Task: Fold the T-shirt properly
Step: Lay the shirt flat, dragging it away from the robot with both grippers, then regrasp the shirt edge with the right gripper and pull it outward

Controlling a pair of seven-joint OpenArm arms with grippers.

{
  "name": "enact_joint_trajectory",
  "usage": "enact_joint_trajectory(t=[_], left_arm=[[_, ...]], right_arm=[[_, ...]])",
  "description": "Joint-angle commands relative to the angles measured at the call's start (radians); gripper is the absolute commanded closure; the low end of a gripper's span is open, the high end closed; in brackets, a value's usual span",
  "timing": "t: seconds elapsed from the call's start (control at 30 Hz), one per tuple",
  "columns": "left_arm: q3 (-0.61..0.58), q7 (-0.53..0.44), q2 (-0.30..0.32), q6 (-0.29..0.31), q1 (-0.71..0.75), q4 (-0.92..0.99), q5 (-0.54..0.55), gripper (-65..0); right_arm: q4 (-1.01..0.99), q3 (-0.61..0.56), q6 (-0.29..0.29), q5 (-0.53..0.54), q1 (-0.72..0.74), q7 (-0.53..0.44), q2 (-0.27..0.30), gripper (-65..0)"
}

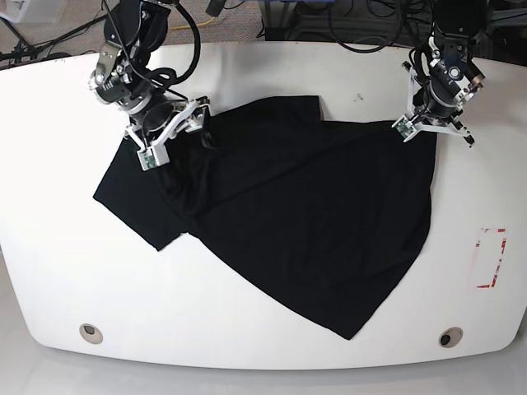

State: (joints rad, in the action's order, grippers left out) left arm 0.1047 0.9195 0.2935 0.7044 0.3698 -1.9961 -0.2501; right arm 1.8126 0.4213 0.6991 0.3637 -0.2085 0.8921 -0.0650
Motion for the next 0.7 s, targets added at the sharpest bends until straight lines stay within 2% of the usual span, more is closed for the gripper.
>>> enact_joint_trajectory(t=[0.0,0.17,0.47,0.67], left_arm=[[0.011,-0.007,0.005,-0.006,-0.004,-0.015,0.001,0.0],[0.014,-0.007,0.005,-0.006,-0.004,-0.015,0.001,0.0],[0.016,-0.007,0.005,-0.006,-0.004,-0.015,0.001,0.0],[0.014,-0.007,0.005,-0.006,-0.004,-0.015,0.001,0.0]], right_arm=[[-0.043,-0.008,-0.001,0.013,0.025,-0.021,0.006,-47.2],[-0.115,-0.012,-0.001,0.013,0.045,-0.021,0.006,-47.2],[-0.043,-0.065,-0.001,0.002,0.028,0.008,0.006,-47.2],[0.036,-0.092,-0.022,0.013,-0.016,0.034,0.006,-47.2]])
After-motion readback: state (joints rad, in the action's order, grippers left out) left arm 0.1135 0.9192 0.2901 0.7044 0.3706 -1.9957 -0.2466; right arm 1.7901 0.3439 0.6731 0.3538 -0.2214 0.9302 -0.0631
